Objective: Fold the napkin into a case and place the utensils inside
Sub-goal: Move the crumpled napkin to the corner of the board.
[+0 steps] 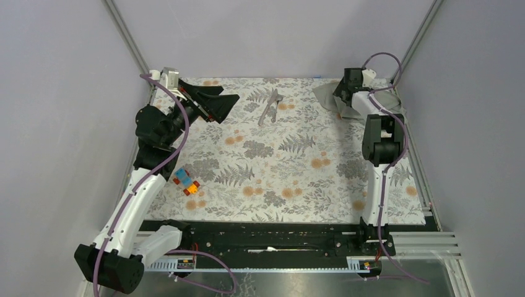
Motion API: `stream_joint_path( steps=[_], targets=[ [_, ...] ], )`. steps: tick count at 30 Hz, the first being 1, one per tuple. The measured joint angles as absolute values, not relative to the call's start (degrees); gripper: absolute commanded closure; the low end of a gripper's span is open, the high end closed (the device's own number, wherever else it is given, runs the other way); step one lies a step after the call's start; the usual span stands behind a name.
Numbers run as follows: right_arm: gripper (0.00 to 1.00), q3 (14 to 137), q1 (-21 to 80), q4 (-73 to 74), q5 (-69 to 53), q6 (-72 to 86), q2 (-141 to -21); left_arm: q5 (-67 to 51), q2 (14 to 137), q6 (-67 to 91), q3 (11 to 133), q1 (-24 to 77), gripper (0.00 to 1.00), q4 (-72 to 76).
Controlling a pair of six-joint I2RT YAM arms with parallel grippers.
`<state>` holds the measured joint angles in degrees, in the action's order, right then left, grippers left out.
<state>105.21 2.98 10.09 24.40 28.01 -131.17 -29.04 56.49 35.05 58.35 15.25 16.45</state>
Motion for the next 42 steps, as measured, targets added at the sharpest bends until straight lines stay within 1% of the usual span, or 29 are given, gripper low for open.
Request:
stream_joint_path(
  steps=[3, 5, 6, 7, 10, 12, 16, 18, 19, 22, 24, 25, 27, 29, 33, 36, 37, 39, 42],
  targets=[
    [0.25, 107.85, 0.78, 13.56, 20.64, 28.67, -134.54, -29.02, 56.73, 35.07, 58.35, 15.25, 0.01, 16.47],
    [0.40, 108.09, -0.56, 16.36, 17.96, 28.80, -135.39, -29.02, 56.88, 35.07, 58.35, 15.25, 0.01, 16.38],
    [0.49, 107.66, -0.86, 17.41, 16.75, 28.86, -135.41, -29.02, 56.97, 35.07, 58.35, 15.25, 0.01, 16.40],
    [0.54, 107.15, -0.93, 17.67, 16.16, 28.60, -135.22, -29.02, 56.99, 35.09, 58.35, 15.25, 0.01, 16.43],
    [0.56, 101.62, -0.93, 16.62, 13.04, 28.49, -131.85, -29.04, 56.99, 35.44, 58.24, 15.22, 0.01, 16.62],
    [0.57, 93.14, -0.58, 15.11, 9.45, 28.62, -126.48, -29.02, 56.99, 35.64, 57.93, 15.20, 0.01, 16.93],
    [0.54, 74.74, 2.68, 14.92, 3.25, 28.77, -113.23, -29.02, 56.99, 36.07, 57.54, 14.90, 0.01, 17.08],
    [0.50, 63.26, 7.81, 16.45, 0.80, 28.80, -103.83, -28.99, 56.99, 36.18, 57.49, 14.76, 0.01, 17.26],
    [0.48, 62.11, 10.26, 16.95, 0.45, 28.84, -102.76, -28.99, 56.99, 36.32, 57.49, 14.61, 0.01, 17.32],
    [0.39, 51.48, 19.86, 18.13, -2.22, 30.09, -92.68, -28.97, 57.06, 36.73, 57.49, 14.11, 0.01, 17.45],
    [0.30, 46.39, 25.06, 20.93, -4.71, 30.81, -85.71, -28.95, 57.17, 37.04, 57.49, 13.76, 0.01, 17.61],
    [0.26, 45.58, 26.09, 22.39, -5.45, 31.03, -83.35, -28.91, 57.23, 37.21, 57.49, 13.58, 0.01, 17.63],
    [0.11, 45.71, 26.92, 24.45, -5.65, 30.89, -79.72, -28.67, 57.49, 37.58, 57.45, 13.50, 0.01, 17.67],
    [0.01, 47.48, 27.11, 26.17, -4.29, 30.52, -76.69, -28.10, 57.78, 37.78, 56.97, 13.52, 0.01, 17.65],
    [0.00, 54.70, 26.89, 28.49, 5.78, 28.93, -72.99, -25.63, 60.25, 37.52, 56.75, 14.66, 0.01, 16.27],
    [0.00, 59.48, 24.40, 28.40, 12.64, 28.27, -72.88, -22.57, 63.55, 36.42, 56.97, 17.43, 0.01, 12.99],
    [0.02, 61.01, 22.24, 28.45, 13.65, 28.08, -73.63, -21.43, 65.04, 35.90, 57.25, 18.81, 0.01, 11.31],
    [0.08, 63.48, 16.56, 28.14, 13.61, 27.51, -76.23, -19.49, 68.34, 34.50, 58.41, 21.89, 0.01, 7.70],
    [0.10, 65.45, 8.21, 27.79, 11.27, 25.78, -81.71, -16.69, 73.43, 32.60, 61.19, 26.89, 0.01, 1.78]
  ],
)
